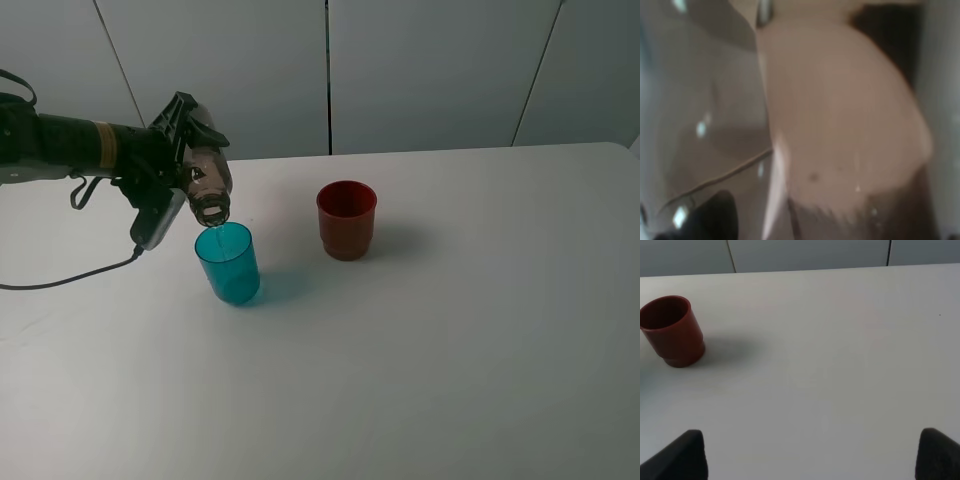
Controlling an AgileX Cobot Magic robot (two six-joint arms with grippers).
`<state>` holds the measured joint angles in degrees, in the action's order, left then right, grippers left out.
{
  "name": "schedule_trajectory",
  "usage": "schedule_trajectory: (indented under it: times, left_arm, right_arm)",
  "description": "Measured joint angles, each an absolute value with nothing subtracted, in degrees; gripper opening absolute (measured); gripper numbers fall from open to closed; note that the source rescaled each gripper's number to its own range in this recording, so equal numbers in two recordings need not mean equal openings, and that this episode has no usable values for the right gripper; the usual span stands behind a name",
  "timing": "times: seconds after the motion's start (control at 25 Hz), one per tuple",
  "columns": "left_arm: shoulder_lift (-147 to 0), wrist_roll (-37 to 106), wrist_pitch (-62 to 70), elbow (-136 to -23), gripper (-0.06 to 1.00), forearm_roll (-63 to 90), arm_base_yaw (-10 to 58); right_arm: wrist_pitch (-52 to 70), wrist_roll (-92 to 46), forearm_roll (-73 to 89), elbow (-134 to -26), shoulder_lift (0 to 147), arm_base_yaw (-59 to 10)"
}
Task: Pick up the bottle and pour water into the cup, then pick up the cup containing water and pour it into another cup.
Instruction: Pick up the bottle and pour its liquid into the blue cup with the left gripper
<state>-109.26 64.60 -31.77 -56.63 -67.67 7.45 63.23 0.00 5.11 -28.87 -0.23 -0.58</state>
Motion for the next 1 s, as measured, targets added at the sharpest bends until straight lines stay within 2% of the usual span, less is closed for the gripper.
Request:
schedule_trajectory:
  times: [1.0]
  left_arm:
    - [-109.26, 70.33, -30.10, -56.63, 0.00, -63.37, 7.45]
  right_arm:
    - [63.23, 0.00, 5.11, -28.87, -0.23, -0.58]
